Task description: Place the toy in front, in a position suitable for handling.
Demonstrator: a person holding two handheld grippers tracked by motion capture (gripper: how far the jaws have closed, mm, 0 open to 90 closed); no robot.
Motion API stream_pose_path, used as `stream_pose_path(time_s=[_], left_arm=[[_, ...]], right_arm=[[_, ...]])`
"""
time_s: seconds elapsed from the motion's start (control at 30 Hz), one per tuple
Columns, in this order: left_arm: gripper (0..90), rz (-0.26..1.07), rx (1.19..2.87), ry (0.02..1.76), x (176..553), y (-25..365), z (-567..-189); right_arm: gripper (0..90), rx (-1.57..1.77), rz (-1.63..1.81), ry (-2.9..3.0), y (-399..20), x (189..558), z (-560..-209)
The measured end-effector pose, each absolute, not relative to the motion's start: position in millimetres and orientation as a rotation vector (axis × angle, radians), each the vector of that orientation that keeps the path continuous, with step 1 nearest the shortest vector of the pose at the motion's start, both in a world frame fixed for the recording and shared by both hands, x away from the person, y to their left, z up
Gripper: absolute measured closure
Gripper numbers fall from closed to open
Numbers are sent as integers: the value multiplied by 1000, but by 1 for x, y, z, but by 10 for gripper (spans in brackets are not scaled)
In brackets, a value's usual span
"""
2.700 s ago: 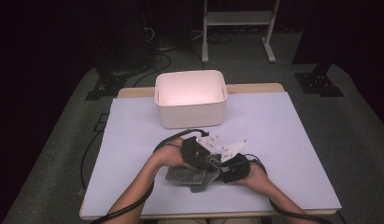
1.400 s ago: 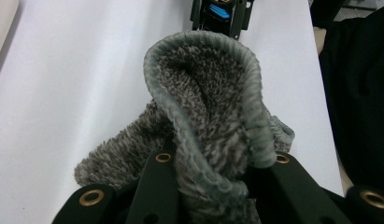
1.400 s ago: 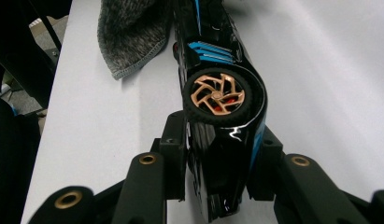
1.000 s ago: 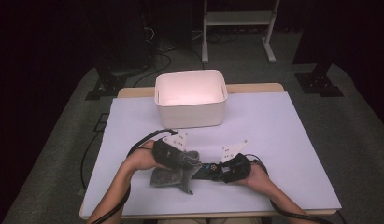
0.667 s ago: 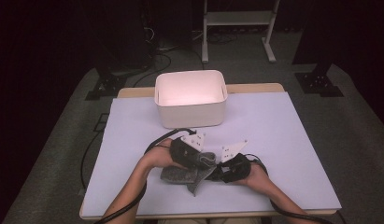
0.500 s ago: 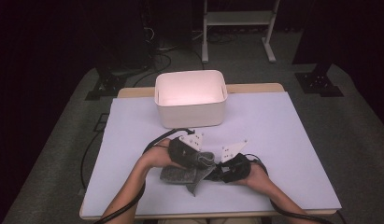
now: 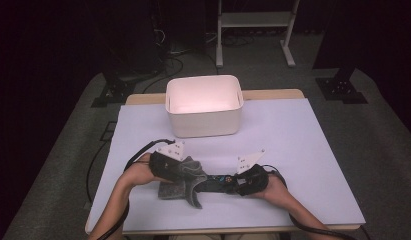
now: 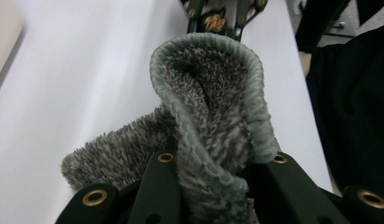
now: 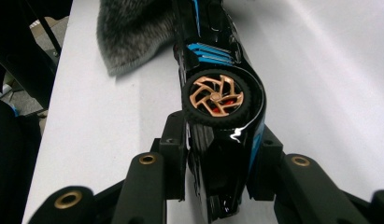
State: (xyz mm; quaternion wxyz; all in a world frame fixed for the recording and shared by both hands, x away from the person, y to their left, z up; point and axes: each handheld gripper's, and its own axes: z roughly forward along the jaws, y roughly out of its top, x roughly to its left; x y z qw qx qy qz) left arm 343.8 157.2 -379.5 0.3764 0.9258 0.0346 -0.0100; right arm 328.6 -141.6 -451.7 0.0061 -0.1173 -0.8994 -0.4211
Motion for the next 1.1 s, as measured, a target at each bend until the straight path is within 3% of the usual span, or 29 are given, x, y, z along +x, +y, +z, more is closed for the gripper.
stream_pose_path(time_s=[0.23,0.57,1.1], left_arm=[[767,-40,2350,163,340,178,-395],[765,-69,2327,163,342,169,-405],[765,-84,2307,112,343,153,-407]], right_arm=[[639,-371,-1299,-2812,-141,330,-450],[590,-368,-1279,-2824,-137,335,-438],[523,-216,-1041,-2960,-90,343,-415]])
